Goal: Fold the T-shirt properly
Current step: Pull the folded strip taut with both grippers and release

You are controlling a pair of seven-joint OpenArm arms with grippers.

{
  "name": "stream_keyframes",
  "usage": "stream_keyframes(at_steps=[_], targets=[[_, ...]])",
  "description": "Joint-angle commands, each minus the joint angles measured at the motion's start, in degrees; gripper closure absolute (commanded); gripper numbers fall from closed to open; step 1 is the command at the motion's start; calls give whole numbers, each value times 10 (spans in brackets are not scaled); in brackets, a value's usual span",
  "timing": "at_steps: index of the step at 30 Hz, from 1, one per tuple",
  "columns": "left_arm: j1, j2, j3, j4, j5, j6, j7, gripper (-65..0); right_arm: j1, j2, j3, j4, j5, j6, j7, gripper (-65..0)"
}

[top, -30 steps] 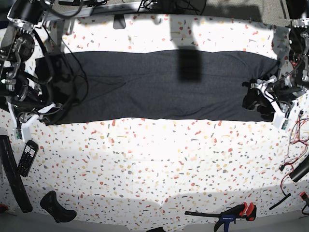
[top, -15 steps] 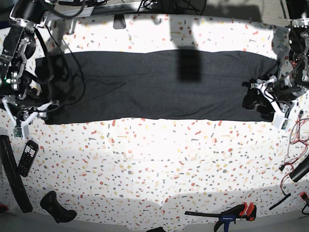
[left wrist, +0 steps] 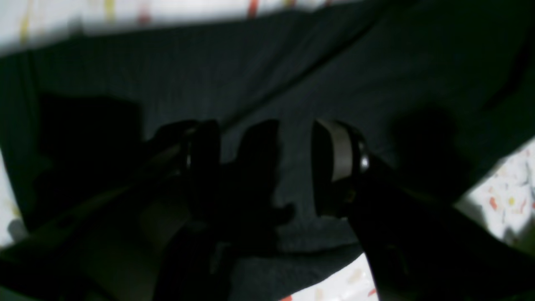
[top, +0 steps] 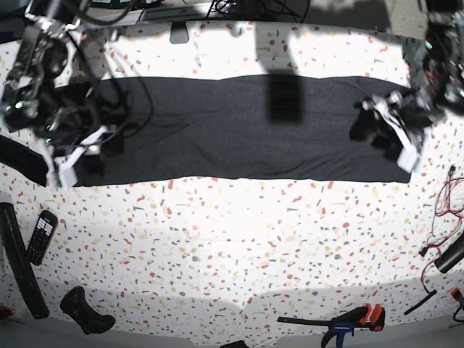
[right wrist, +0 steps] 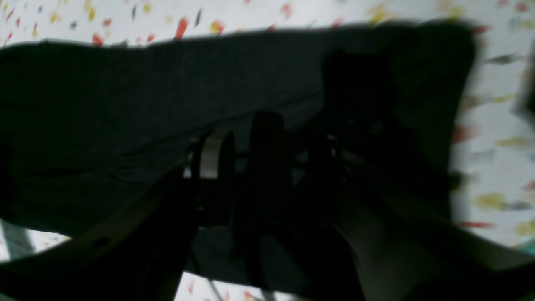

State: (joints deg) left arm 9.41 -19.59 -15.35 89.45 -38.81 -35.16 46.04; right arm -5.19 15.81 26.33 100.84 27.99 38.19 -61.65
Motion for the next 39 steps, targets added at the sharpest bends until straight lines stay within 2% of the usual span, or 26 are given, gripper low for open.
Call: stream_keyframes(at_steps=[1, 4, 7, 10, 13, 18, 25, 27, 29, 33, 39], targets=[[3, 4, -3, 10, 11, -5, -23, -330, 10, -1, 3, -5, -9, 4, 20, -280], [23, 29, -3, 9, 80, -5, -46, -330, 10, -20, 3, -59, -44, 4, 56, -280], [23, 37, -3, 9, 123, -4, -66, -330, 16, -18, -1, -138, -55, 4, 101, -280], [18, 37, -3, 9, 172, 23, -105, -330, 35, -19, -2, -209, -54, 4, 114, -280], [10, 35, -3, -7, 198, 39, -116, -330, 64, -19, -2, -260, -53, 4, 123, -280], [-31, 30, -3, -90, 198, 38, -116, -330, 108, -19, -2, -300, -53, 4, 122, -280], [-120, 6, -3, -223, 197, 36, -130, -330, 127, -19, -2, -301, -50, 4, 121, -280], [-133, -2, -3, -223, 192, 36, -117, -330, 131, -18, -2, -300, -42, 8, 118, -280], [-141, -9, -3, -218, 155, 36, -99, -331, 137, -16, -2, -292, -22, 18, 102, -280], [-143, -24, -3, -188, 94, 36, -97, -331, 156, -17, -2, -261, -20, 18, 70, -280], [-143, -27, -3, -109, 85, 35, -114, -331, 176, -17, -1, -230, -21, 18, 58, -280]])
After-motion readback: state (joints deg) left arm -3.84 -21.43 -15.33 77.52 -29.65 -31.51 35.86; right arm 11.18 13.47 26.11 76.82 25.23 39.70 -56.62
